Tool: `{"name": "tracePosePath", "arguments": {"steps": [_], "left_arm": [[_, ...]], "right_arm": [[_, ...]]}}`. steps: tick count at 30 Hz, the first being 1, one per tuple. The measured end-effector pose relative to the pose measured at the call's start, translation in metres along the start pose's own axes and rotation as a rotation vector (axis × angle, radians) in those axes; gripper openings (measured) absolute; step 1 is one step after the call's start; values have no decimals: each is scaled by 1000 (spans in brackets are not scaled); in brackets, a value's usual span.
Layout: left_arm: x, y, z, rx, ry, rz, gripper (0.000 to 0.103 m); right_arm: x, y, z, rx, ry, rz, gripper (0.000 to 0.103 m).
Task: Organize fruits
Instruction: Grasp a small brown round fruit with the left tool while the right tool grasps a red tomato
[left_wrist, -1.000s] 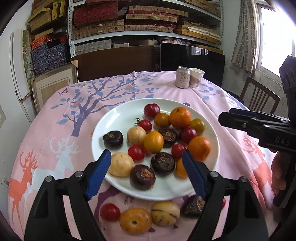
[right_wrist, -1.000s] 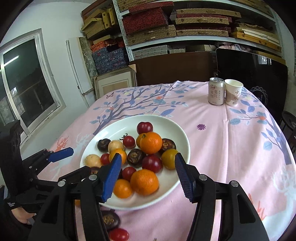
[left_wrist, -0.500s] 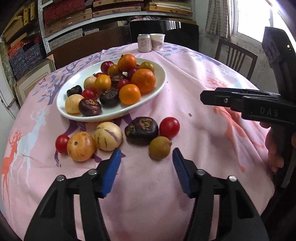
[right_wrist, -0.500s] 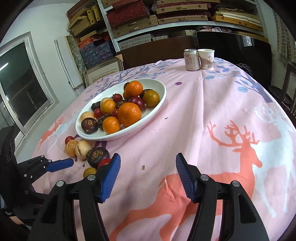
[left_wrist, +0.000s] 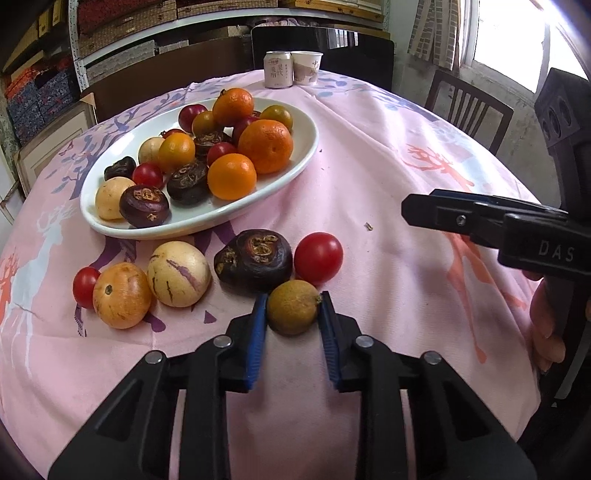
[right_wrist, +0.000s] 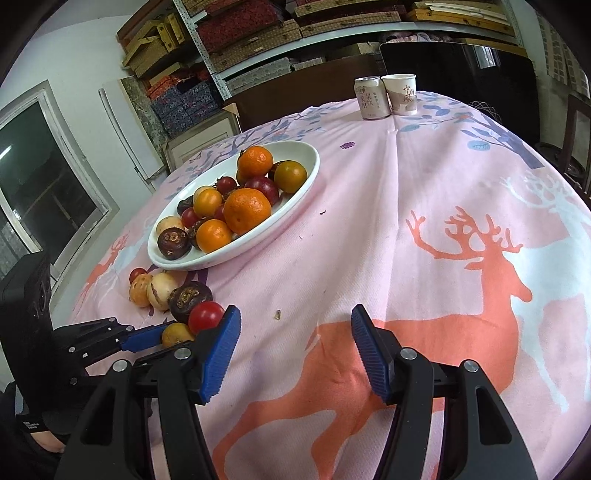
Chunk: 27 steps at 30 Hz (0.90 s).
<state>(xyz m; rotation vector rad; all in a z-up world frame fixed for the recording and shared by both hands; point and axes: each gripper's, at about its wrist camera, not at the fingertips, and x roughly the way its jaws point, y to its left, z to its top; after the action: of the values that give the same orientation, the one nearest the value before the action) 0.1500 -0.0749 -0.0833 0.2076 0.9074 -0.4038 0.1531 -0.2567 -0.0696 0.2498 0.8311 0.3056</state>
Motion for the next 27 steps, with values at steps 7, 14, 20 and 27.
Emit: {"name": "tracePosePath", "arguments": {"steps": [7,14,20,27], "left_arm": [[-21,24,-11,-93,-80,-15,27],[-28,56,-20,-188,-83,0,27],[-29,56,-21,-189,-88,-19,27],[-27,60,-21,-205,-80,-37,27]], "right_arm": [[7,22,-3,-117,41,-31,63],[23,70,-2,-275,100,2,63],[51,84,5,-311,188,0,36],[44,78,5,-274,162,26,32]]}}
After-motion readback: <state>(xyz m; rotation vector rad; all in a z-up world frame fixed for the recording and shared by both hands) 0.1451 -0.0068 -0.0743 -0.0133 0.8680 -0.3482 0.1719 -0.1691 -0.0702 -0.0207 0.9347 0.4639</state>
